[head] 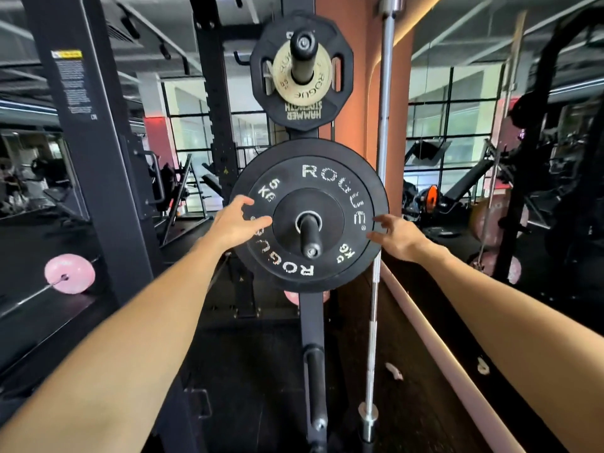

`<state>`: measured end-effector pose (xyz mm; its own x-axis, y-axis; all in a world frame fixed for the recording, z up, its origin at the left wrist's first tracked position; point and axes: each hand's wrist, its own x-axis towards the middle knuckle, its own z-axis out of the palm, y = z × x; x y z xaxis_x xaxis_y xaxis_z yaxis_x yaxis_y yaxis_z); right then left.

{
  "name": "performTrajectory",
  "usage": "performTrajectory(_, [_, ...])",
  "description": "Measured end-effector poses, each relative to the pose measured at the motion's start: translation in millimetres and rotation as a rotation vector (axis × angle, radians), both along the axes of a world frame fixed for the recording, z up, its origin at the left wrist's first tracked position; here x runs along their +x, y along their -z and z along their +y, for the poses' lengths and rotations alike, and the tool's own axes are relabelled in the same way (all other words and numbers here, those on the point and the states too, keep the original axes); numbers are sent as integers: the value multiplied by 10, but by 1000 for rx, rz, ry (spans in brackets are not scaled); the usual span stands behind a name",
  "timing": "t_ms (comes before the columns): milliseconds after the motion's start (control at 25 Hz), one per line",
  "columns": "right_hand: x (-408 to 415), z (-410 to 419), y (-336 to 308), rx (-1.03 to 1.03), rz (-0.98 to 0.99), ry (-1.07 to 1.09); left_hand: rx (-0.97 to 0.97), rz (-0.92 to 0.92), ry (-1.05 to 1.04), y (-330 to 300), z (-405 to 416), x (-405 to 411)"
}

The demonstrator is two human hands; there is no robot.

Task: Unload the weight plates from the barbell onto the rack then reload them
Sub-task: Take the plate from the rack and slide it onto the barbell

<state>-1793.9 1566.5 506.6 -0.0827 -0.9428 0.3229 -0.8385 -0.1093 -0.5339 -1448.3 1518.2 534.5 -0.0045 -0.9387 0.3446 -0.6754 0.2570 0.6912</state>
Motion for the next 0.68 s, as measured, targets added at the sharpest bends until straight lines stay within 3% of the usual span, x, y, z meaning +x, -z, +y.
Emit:
performTrajectory(240, [-79, -530, -650, -62, -1, 58, -104, -53, -65, -581, -536, 10])
performTrajectory(440, [-183, -1215, -825, -23, -1, 107, -72, -67, -136, -507, -1078, -51])
performTrajectory(680, [-197, -1971, -748, -60, -151, 67, -126, 4, -162, -364, -1670, -127])
